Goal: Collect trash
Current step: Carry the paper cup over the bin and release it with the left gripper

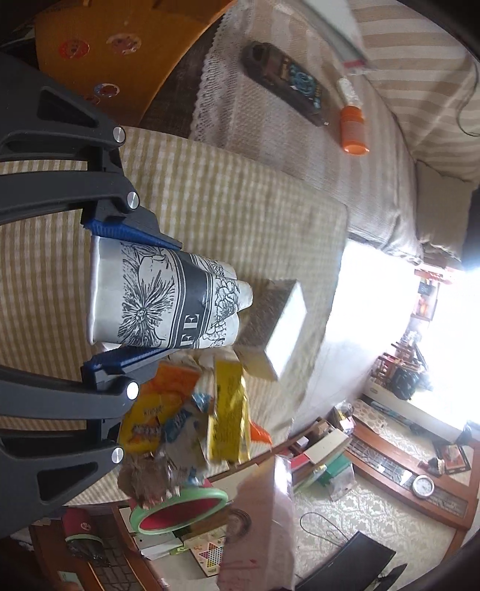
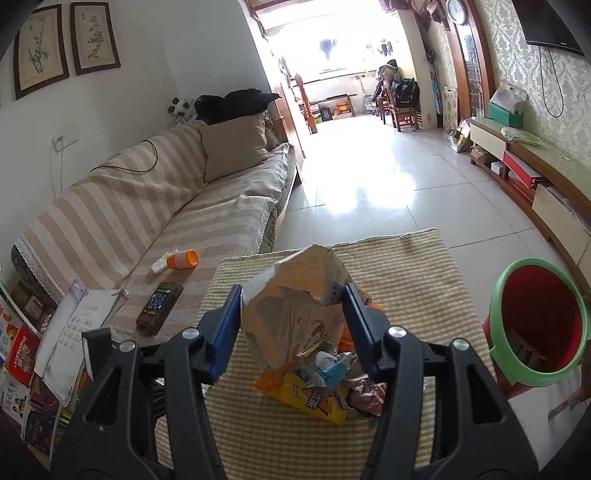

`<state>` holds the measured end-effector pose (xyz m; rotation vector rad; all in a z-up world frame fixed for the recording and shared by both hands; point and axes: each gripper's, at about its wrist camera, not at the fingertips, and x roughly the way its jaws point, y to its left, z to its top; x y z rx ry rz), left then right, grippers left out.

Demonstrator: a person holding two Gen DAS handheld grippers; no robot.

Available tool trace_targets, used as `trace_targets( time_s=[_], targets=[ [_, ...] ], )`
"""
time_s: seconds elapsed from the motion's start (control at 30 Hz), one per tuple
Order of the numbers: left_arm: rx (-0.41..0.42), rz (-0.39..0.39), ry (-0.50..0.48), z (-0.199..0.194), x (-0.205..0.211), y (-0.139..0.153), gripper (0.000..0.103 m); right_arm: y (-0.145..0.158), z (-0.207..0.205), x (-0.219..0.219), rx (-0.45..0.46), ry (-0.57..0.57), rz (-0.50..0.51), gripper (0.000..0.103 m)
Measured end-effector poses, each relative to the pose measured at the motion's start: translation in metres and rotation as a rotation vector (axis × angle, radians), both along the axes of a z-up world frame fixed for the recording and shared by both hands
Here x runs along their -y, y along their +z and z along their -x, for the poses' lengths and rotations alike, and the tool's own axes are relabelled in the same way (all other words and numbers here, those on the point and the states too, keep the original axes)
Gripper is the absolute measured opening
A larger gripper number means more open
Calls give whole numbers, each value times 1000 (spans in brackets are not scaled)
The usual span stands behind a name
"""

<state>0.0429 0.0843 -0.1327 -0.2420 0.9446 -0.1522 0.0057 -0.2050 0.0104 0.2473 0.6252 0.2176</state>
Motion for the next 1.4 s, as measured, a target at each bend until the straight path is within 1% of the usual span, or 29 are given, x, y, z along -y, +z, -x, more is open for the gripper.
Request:
trace_targets(
  time_s=[0.23, 0.43, 0.63, 0.77, 0.9, 1.0, 1.07, 1.13, 1.23, 1.33, 1.4],
  targets=[
    [78, -1, -69, 2, 35, 36, 44, -1, 20, 33, 16, -54, -12, 53],
    [108, -1, -156, 2, 74, 52, 44, -9, 33, 69, 13, -125, -41, 54],
    [109, -1, -234, 2, 111, 55, 44, -23, 43, 124, 2, -260, -47, 54],
    [100, 0, -278, 2, 132, 54, 44, -34, 47, 178, -12, -385, -41, 54],
    [101, -8, -318, 5, 150, 54, 44, -53, 45, 228, -57, -489, -21, 54],
    [102, -15, -351, 7, 166, 55, 44, -69, 41, 255, -91, -538, -30, 58],
    [104, -17, -374, 7, 176, 54, 44, -77, 38, 268, -111, -558, -33, 63],
    [112, -13, -401, 8, 187, 56, 44, -84, 35, 275, -136, -574, -36, 65],
    [123, -10, -457, 8, 207, 56, 44, -86, 41, 277, -128, -600, -70, 76],
    [122, 21, -519, 2, 235, 57, 44, -85, 58, 273, -118, -629, -81, 77],
    [124, 41, -573, -4, 257, 58, 44, -84, 74, 269, -109, -662, -84, 80]
  ],
)
